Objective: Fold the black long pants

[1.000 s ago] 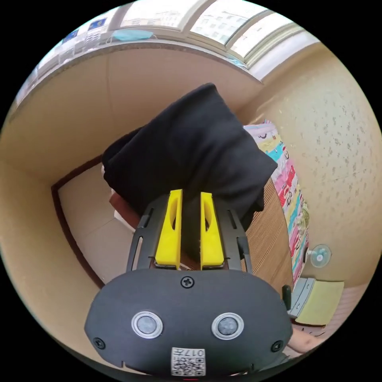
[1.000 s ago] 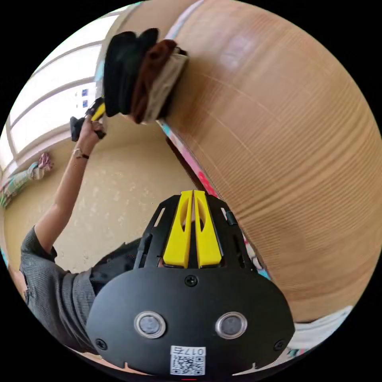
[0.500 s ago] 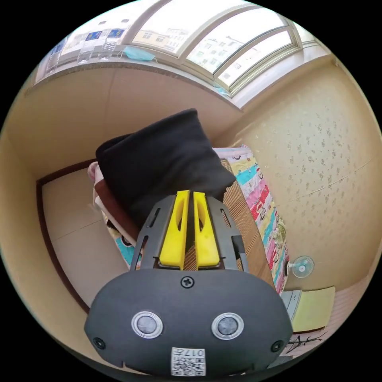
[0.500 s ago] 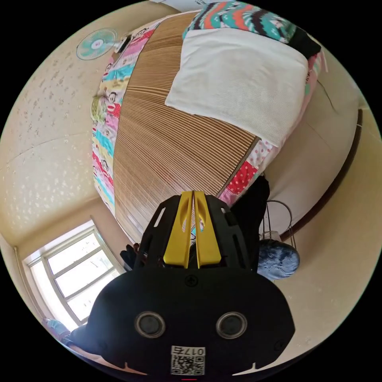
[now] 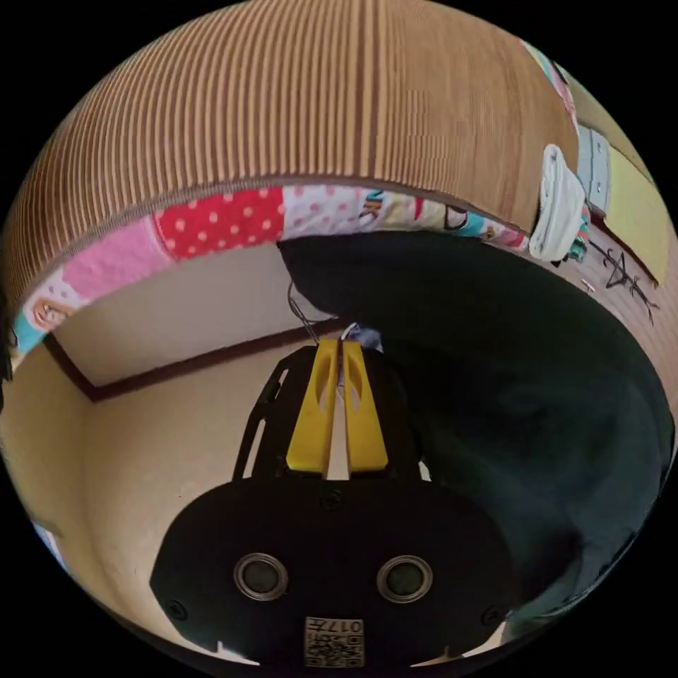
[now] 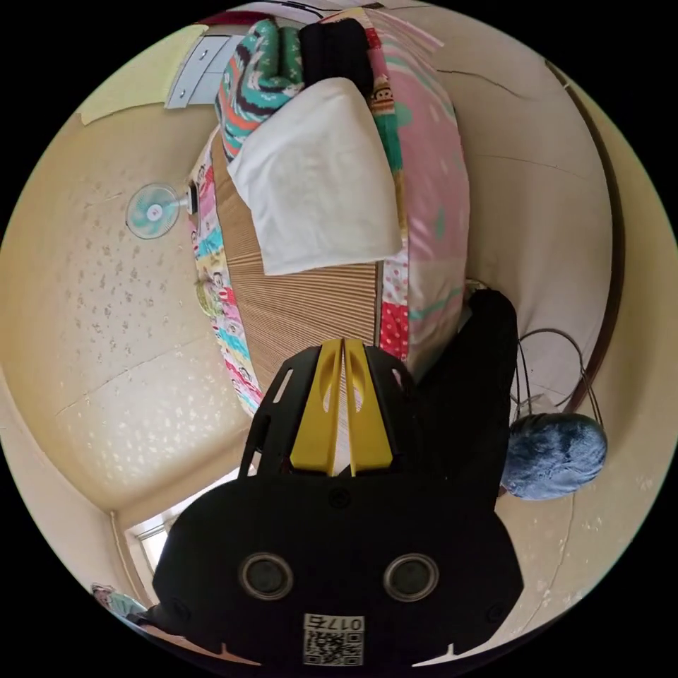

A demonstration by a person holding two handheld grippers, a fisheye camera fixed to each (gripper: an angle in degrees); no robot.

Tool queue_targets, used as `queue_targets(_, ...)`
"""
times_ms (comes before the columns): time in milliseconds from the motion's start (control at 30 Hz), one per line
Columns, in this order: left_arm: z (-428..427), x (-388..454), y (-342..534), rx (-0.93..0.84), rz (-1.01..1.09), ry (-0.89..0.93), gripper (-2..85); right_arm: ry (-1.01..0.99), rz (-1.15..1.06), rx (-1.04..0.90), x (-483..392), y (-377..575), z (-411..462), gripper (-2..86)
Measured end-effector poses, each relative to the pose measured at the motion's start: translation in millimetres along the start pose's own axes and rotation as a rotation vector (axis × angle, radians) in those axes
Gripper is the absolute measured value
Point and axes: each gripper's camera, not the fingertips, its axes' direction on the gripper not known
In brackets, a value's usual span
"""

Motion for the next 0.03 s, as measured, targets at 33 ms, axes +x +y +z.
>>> queue_targets(33,17.1,-26.8,14.7,-0.012,-0.175,0.095,-0.9,-0.015,-0.005,0.002,-0.1,-8.5,-12.9,0.4)
